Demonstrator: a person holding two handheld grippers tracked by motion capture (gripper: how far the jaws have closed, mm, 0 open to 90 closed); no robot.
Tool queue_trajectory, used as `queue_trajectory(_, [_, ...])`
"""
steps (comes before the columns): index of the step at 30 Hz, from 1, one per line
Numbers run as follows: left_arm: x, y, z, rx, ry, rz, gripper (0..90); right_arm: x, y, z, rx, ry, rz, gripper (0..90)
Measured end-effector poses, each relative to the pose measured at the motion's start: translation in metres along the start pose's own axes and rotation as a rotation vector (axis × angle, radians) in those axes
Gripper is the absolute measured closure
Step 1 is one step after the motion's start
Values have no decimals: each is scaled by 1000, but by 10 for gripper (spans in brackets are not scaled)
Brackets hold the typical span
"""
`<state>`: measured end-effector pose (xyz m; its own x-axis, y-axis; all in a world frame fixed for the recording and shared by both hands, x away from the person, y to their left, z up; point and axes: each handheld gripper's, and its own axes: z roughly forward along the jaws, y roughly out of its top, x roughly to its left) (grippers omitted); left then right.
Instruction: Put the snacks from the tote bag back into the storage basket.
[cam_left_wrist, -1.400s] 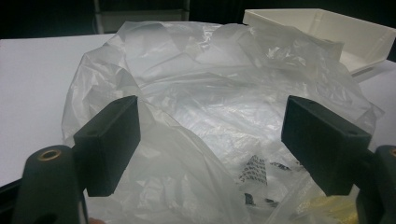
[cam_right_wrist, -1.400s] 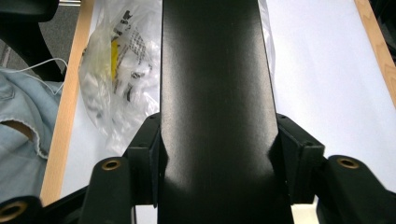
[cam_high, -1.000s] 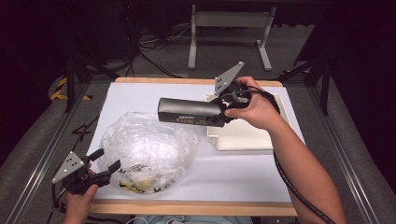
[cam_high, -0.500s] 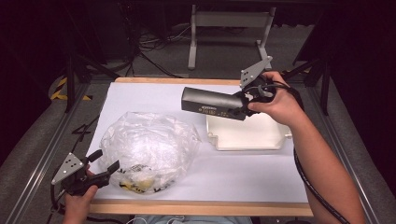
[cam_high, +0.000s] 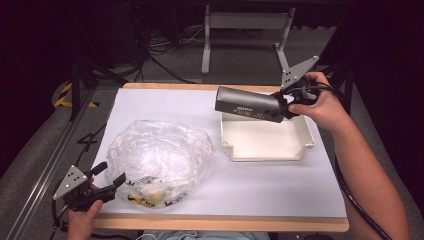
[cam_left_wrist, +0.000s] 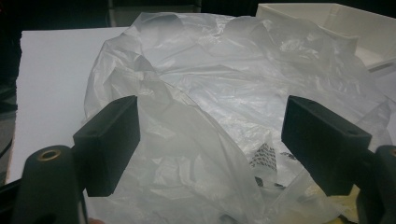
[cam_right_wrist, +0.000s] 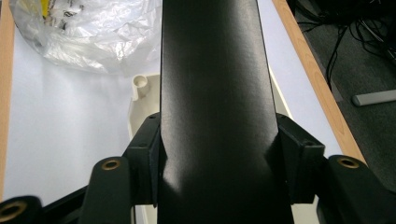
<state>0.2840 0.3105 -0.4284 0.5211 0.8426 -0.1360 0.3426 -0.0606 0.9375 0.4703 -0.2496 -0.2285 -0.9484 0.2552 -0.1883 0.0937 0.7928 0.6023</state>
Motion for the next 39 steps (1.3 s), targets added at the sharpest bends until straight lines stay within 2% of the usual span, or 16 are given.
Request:
queue_trajectory(9, [0, 0, 2, 4, -3, 1, 204, -17, -17, -4, 18, -24, -4, 433])
queue_trajectory(20, [1, 3, 8, 5, -21, 9, 204, -27, -34, -2, 66, -34, -54, 433])
queue_trajectory(25, [-1, 4, 11, 8, -25, 12, 203, -27, -38, 0, 101, -23, -103, 433])
queue_trajectory(34, [-1, 3, 10, 9, -19, 8, 203, -32, -49, 3, 133, 23, -109, 433])
queue_trajectory(39, [-1, 2, 8, 17, -12, 17, 203, -35, -54, 7, 146, 28, -105, 433])
